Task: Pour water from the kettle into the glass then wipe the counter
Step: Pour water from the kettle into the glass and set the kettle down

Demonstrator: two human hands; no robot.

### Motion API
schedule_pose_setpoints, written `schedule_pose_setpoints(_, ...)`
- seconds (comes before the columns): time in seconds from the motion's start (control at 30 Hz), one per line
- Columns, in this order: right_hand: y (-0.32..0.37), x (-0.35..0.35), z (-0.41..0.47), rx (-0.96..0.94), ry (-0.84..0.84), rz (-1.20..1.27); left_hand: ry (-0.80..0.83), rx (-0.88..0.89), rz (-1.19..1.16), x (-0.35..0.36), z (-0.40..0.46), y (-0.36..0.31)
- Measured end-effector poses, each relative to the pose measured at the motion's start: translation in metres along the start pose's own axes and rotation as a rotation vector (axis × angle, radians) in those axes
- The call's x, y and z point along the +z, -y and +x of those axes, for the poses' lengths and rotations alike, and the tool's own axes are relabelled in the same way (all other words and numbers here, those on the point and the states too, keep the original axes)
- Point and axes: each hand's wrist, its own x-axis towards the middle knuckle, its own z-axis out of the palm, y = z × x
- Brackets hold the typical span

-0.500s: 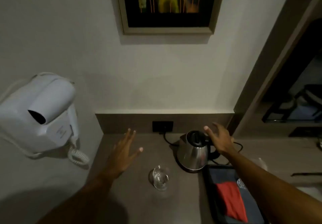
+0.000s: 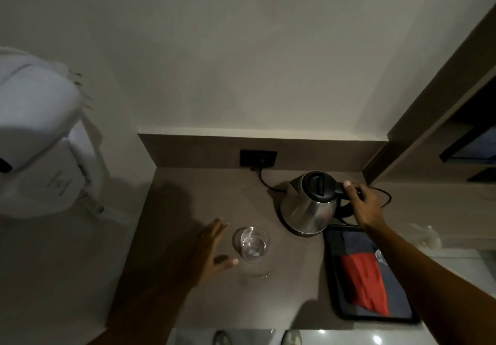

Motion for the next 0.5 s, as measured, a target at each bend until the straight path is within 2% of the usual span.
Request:
schedule_pose_setpoints(0.07,-0.006,0.001,0.004,0.013,-0.006,0.040,0.066,-0.009,-0.065,0.012,0.001,0.002)
schedule_pose_setpoints(0.27,-0.016,0.000,0.021,0.155,0.011,0.113,0.064,0.002,0.006,0.042,0.025,0.007)
schedule_pose_setpoints(0.4,-0.023,0.003,0.024,0.189,0.003,0.146,0.123,0.001,-0.049,0.056,0.038,0.010)
schedule_pose_setpoints(0.5,-0.021,0.007,0.019,0.202,-0.042,0.181,0.108,-0.020,-0.114,0.064,0.042,0.012)
